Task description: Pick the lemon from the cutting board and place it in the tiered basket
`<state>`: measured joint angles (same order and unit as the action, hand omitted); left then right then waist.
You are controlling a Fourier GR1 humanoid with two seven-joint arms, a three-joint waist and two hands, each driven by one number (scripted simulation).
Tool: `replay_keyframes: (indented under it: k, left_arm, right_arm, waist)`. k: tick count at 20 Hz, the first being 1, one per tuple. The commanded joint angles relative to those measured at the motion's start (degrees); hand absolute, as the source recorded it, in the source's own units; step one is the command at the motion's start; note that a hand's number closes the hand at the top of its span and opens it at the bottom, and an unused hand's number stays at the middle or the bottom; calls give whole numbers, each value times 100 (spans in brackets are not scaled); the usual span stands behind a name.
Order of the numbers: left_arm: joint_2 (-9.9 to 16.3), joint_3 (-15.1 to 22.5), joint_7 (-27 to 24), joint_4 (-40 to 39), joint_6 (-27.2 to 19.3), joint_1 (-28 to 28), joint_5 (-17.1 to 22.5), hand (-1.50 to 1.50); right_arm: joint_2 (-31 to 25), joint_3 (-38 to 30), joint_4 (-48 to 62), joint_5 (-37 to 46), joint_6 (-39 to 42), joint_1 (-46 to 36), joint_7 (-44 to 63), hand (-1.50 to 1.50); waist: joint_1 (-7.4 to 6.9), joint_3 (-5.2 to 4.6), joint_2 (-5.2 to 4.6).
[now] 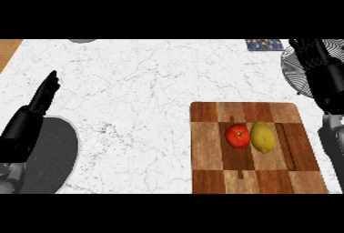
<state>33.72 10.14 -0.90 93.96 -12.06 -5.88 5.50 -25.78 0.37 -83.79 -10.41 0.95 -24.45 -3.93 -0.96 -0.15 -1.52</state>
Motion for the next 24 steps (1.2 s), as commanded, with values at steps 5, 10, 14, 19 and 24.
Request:
replay_keyframes:
  k: [5,10,14,19,24]
  left_arm:
    - [-202,-427,546,-837,23,862,708,0]
    - [-377,-526,660,-1275,355,1154,1189,0]
    - [-474,-380,667,-1271,245,1121,1008,0]
    - [-451,-486,668,-1430,403,974,1132,0]
    - [-244,-607,666,-1338,639,1117,1200,0]
  right_arm:
    - [1811,-944,789,-2207,196,1402,-773,150]
    - [2540,-1277,625,-2265,-170,2454,-2673,-150]
    - [1868,-811,1179,-262,-1763,2892,-1803,-150]
    - [765,-141,1087,957,-2083,3252,-423,-150]
    - [-23,451,-21,876,-944,3191,1340,-150]
  waist:
    - [133,94,3]
    - [277,27,126]
    - [138,-23,92]
    - [130,-36,123]
    - [57,-15,171]
